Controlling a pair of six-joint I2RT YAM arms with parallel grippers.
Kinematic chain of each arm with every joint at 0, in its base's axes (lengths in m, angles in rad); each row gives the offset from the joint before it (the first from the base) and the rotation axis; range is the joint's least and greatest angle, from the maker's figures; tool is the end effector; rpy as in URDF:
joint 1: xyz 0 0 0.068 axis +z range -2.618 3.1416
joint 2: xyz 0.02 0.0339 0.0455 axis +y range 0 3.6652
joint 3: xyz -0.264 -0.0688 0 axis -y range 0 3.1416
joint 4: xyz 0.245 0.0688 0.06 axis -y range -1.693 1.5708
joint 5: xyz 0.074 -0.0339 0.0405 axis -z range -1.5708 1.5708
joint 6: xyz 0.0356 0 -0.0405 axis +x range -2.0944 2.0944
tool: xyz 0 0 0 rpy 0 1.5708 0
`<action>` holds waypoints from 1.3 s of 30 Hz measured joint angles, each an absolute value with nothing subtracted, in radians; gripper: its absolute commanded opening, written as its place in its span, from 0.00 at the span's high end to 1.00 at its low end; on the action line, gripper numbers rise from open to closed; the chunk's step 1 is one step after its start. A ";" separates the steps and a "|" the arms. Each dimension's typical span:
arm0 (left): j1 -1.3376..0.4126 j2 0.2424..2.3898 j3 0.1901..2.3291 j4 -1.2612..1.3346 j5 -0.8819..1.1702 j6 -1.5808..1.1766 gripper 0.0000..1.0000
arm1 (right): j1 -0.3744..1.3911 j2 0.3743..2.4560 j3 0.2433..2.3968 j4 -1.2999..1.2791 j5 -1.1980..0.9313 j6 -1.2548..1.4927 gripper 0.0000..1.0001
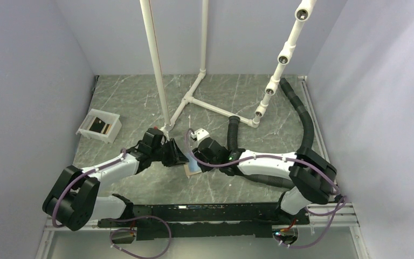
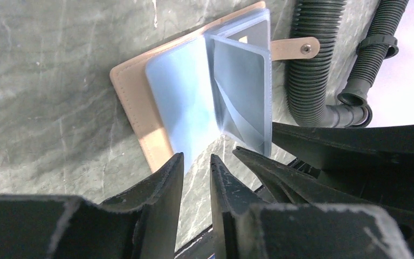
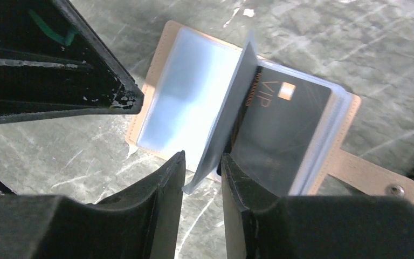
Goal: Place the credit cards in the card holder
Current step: Turn over the card slot in the card holder.
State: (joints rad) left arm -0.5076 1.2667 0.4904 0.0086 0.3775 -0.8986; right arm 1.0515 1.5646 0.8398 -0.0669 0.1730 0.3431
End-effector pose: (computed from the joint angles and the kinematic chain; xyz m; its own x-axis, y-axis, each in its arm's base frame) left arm 0.1989 -0.1256 0.1622 -0.9128 -0.3246 -0.2477 -0.0492 0.6897 -0.7224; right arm 0.1632 0.2732 0.1824 -0.6000 -0.3820 -0.7029 -0.6300 0.7671 0.1210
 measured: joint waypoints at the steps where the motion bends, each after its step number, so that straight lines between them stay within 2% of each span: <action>1: -0.508 1.267 0.502 0.004 0.377 -0.895 0.69 | 1.046 1.551 0.833 -0.068 0.173 0.350 0.64; 6: -0.508 1.242 0.543 -0.084 0.354 -0.874 0.59 | 1.010 1.468 0.815 -0.120 0.204 0.395 0.58; 8: -0.507 1.201 0.570 -0.171 0.316 -0.865 0.51 | 0.978 1.444 0.814 -0.159 0.219 0.410 0.57; 13: -0.460 0.983 0.662 -0.436 0.175 -0.858 0.30 | 0.922 1.436 0.826 -0.297 0.273 0.414 0.57; 15: -0.404 0.881 0.722 -0.550 0.094 -0.852 0.26 | 0.925 1.436 0.838 -0.326 0.272 0.410 0.54; 18: -0.286 0.807 0.841 -0.706 -0.024 -0.821 0.25 | 0.926 1.431 0.866 -0.345 0.260 0.395 0.49; 20: -0.182 0.810 0.925 -0.776 -0.084 -0.775 0.27 | 0.925 1.410 0.870 -0.336 0.235 0.377 0.45; 23: -0.062 0.882 0.995 -0.813 -0.093 -0.715 0.30 | 0.918 1.381 0.878 -0.328 0.184 0.349 0.37; 26: -0.020 0.982 1.018 -0.816 -0.079 -0.678 0.27 | 0.913 1.389 0.908 -0.313 0.134 0.320 0.37; 29: -0.003 1.048 1.018 -0.829 -0.064 -0.660 0.26 | 0.912 1.422 0.947 -0.298 0.090 0.301 0.48; 31: 0.023 1.071 1.034 -0.849 -0.048 -0.644 0.26 | 0.911 1.439 0.953 -0.279 0.042 0.290 0.66; 33: 0.053 1.097 1.069 -0.865 -0.039 -0.626 0.25 | 0.911 1.452 0.953 -0.266 -0.011 0.284 0.76; 39: 0.178 1.154 1.148 -0.877 -0.012 -0.556 0.23 | 0.850 1.513 0.937 -0.164 -0.184 0.323 0.85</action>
State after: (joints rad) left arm 0.1776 1.1542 1.1477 -0.8768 -0.0120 -0.5564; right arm 0.8501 1.5127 0.9371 -0.1642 -0.1841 0.3233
